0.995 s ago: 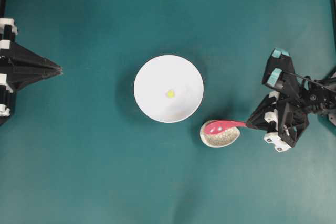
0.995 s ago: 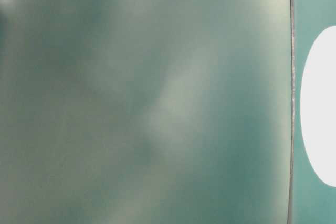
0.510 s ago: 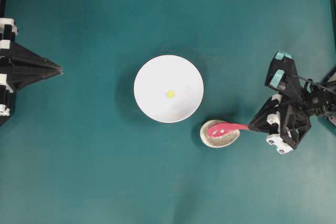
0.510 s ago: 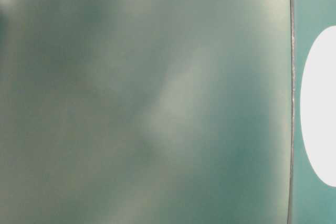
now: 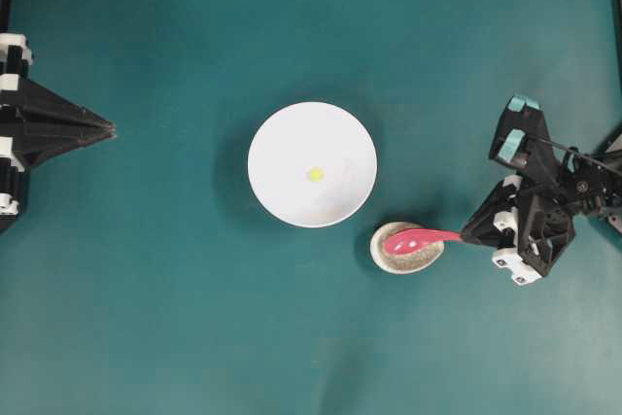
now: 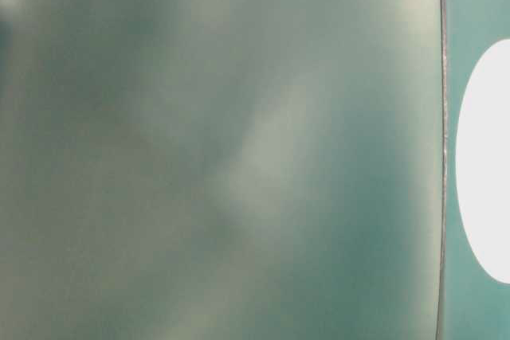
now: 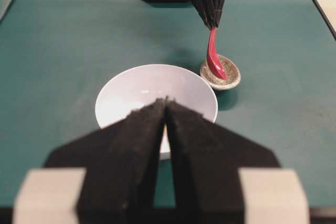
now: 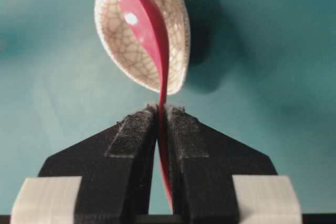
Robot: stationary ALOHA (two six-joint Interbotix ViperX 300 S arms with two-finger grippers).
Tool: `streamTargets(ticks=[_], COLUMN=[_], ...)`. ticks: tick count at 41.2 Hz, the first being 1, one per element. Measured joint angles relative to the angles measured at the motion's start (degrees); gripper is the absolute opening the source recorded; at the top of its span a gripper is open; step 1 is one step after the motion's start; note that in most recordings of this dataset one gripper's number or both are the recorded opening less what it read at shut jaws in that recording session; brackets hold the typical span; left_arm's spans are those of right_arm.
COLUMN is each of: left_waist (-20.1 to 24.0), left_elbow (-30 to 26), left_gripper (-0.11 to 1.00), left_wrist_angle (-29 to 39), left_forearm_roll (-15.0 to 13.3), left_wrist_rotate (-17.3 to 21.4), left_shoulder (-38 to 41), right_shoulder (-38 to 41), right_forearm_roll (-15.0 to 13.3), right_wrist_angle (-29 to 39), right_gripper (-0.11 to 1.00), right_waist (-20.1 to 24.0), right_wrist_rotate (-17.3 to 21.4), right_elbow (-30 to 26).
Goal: Scoop the yellow hexagonal prism block from the bowl with a spoon using the right arm.
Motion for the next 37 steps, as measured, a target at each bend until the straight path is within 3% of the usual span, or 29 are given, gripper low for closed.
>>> streamTargets(ticks=[11,23,28,37], left_waist=[0.0,0.0,0.0,-0.1], left_elbow=[0.0,0.0,0.0,0.1], left_gripper=[0.08,0.08,0.08,0.08], left_wrist_angle=[0.0,0.1,0.0,0.0], left_forearm_roll=[0.0,0.0,0.0,0.0], left_wrist_rotate=[-0.9,-0.9,-0.9,-0.9], left_shoulder=[0.0,0.0,0.0,-0.1], right_shoulder=[0.0,0.1,0.1,1.6], right_forearm_roll=[-1.1,-3.3,-7.5,-19.4], right_wrist_angle=[2.5,3.4,3.4,3.4], right_gripper=[0.47,0.49,0.51,0.53], right_waist=[0.1,0.0,0.2,1.0], right_wrist_rotate=[0.0,-0.4,-1.1,-1.2], right_elbow=[0.0,0.0,0.0,-0.4])
